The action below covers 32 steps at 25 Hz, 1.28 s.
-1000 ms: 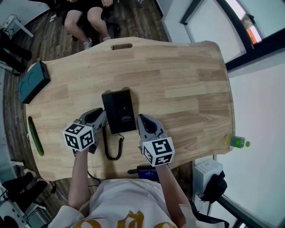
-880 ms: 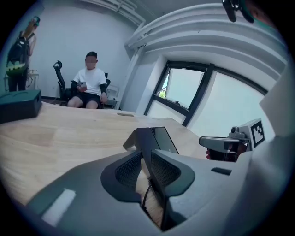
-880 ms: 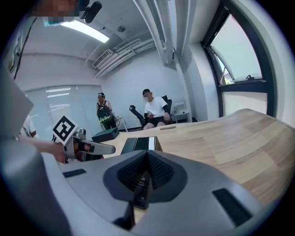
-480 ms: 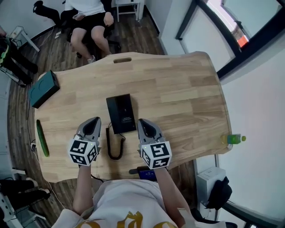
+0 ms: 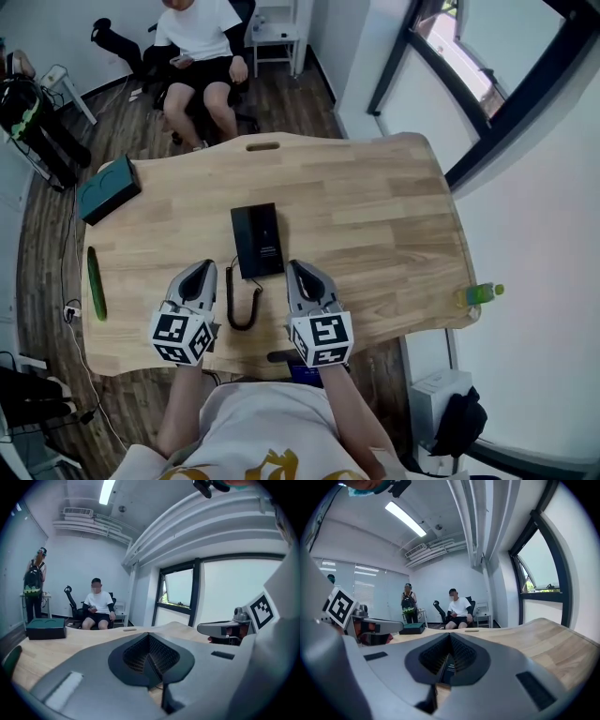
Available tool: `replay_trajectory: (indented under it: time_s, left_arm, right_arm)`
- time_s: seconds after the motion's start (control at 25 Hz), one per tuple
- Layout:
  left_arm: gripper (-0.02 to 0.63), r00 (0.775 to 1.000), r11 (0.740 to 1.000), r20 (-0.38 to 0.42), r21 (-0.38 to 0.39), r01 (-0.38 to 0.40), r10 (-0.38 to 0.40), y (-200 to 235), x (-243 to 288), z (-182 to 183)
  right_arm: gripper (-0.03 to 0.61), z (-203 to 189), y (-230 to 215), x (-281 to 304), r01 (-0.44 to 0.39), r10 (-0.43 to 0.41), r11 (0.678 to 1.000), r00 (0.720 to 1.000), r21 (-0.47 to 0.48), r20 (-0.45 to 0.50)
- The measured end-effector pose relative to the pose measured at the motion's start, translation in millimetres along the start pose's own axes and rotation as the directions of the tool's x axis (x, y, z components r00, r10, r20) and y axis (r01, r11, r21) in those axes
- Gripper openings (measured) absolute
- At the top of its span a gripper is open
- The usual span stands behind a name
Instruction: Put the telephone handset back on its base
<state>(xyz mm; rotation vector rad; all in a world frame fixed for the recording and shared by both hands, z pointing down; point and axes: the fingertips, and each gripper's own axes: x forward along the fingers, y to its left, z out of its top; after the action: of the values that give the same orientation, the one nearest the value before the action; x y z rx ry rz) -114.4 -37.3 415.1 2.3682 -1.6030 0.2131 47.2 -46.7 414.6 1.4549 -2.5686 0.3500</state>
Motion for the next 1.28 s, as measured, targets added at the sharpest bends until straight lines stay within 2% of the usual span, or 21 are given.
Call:
replay_trajectory:
  time_s: [0.16,0.36,0.88,1.12,1.28]
  left_arm:
    - [0.003,0.996,0.999,0.075,0.015,-0.048,0.047,-6,-22,12]
    - [0.003,0.989,0.998,0.137,-0.001,-0.058,0.058,-10,-37,23]
    - [0.003,0.993,1.0,0.12,-0.018,0.002,0.0,-24,-45,13]
    - [0.003,0.991,0.999,0.129,0.026,0.025,-0.029,-26,-47,15]
    - [0.003,0.991,0.999,0.131,0.014,0.04,-0.041,-26,-44,14]
  right_arm:
    - [0.003,8,10,-20,-0.003,0.004,0.999,0.999,-0.033,0.038]
    - [0.003,14,17,-37,0.003,0.001,0.998,0.998,-0.057,0.065]
    - [0.003,18,17,-55,0.039,-0.033,0.997,0.996,-0.067,0.085]
    - [0.003,18,20,-52,0.049,-0.043,0.997,0.996,-0.067,0.084]
    - [0.003,18,21,-50,0.047,-0.042,0.996,0.996,-0.072,0.078]
